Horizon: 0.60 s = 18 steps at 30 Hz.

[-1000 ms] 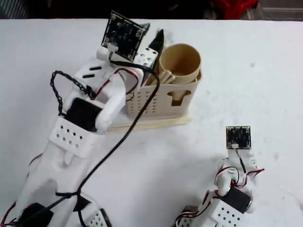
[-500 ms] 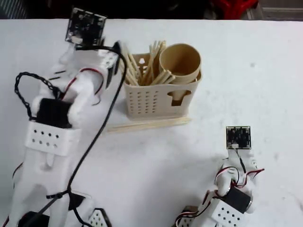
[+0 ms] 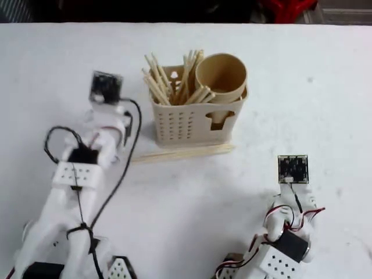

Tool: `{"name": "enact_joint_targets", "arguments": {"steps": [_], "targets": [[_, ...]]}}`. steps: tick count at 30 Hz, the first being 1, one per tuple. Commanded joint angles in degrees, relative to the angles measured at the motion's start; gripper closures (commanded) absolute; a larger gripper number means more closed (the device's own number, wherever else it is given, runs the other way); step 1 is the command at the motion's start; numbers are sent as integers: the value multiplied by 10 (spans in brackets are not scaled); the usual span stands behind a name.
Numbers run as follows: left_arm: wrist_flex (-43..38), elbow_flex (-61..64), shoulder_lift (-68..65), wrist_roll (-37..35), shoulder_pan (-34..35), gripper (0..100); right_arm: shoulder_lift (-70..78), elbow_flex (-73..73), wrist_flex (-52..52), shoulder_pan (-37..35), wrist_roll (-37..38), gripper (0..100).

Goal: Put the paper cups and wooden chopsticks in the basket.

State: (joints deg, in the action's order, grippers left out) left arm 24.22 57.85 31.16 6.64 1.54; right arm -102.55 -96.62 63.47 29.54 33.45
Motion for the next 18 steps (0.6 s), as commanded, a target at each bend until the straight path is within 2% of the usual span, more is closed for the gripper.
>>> {"name": "enact_joint_targets", "arguments": {"steps": [1,5,12,18], "targets": [[39,-6,4,23,-15,872,-3,-3,3,-2,-2,981],[76,-59,-85,19,-15,872,-3,-3,3,-2,-2,981],[194,-241,-313,-11,-10,872,-3,-3,3,-2,-2,981],[251,-280,-360,-11,-26,872,-3,-3,3,-2,-2,981]]}}
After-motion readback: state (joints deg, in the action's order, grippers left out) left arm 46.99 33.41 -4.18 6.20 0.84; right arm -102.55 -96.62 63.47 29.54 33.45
